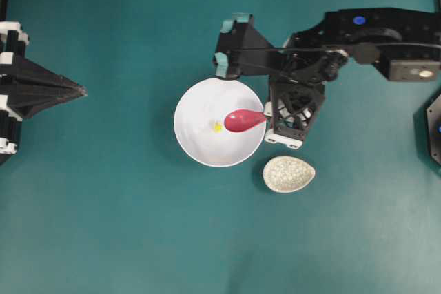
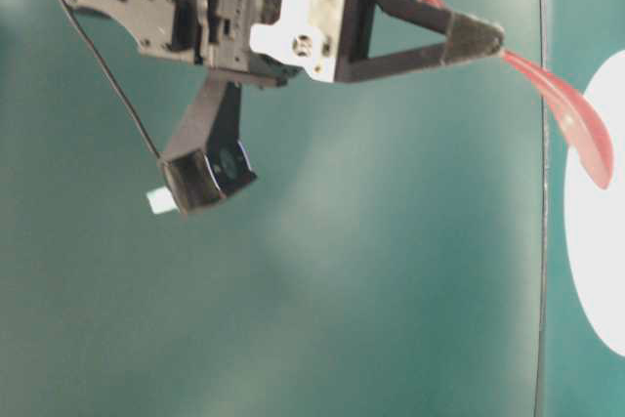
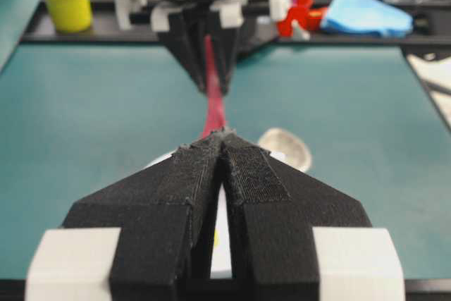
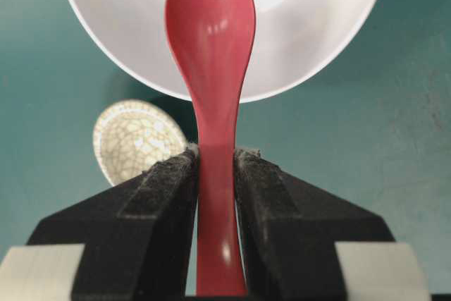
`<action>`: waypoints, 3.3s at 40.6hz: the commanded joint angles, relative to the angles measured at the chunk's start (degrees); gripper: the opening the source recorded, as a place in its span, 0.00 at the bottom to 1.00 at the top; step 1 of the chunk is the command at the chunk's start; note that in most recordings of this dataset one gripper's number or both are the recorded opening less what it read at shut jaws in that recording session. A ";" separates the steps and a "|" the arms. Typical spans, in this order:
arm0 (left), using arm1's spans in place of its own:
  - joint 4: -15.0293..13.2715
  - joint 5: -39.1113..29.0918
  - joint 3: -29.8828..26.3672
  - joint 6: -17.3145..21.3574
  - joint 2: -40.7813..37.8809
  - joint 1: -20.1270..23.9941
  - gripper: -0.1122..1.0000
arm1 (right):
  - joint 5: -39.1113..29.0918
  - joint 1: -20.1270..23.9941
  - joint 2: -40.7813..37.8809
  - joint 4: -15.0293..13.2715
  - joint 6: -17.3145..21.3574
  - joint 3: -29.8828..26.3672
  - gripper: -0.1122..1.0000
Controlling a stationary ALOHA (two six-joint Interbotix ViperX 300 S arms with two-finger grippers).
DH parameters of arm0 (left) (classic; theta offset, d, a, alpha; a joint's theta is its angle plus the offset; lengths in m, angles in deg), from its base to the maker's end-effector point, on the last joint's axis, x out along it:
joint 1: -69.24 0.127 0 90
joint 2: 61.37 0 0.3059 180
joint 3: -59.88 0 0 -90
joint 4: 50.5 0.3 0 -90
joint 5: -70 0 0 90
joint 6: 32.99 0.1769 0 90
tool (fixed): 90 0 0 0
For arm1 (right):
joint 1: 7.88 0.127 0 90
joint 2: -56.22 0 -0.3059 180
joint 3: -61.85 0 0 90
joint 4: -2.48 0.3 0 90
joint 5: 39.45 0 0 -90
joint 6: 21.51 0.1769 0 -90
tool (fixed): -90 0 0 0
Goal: Scoop the yellow hexagonal prism block from the bowl with a spoon using the right arm.
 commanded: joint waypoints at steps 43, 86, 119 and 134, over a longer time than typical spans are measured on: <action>0.18 0.26 -1.58 0.00 -0.62 0.00 0.10 | 0.44 0.79 -7.12 0.35 -0.26 -3.25 0.32; 0.18 0.26 -1.58 0.09 -0.62 0.00 0.10 | 3.60 -0.62 -10.72 0.26 -0.18 -7.03 0.32; 0.18 0.26 -1.67 0.09 -0.44 0.00 0.10 | 13.01 -1.32 -10.63 0.18 0.44 -6.86 0.32; 0.18 0.26 -1.67 0.00 -0.18 0.00 0.10 | 15.73 -1.14 -10.46 0.18 0.44 -6.42 0.30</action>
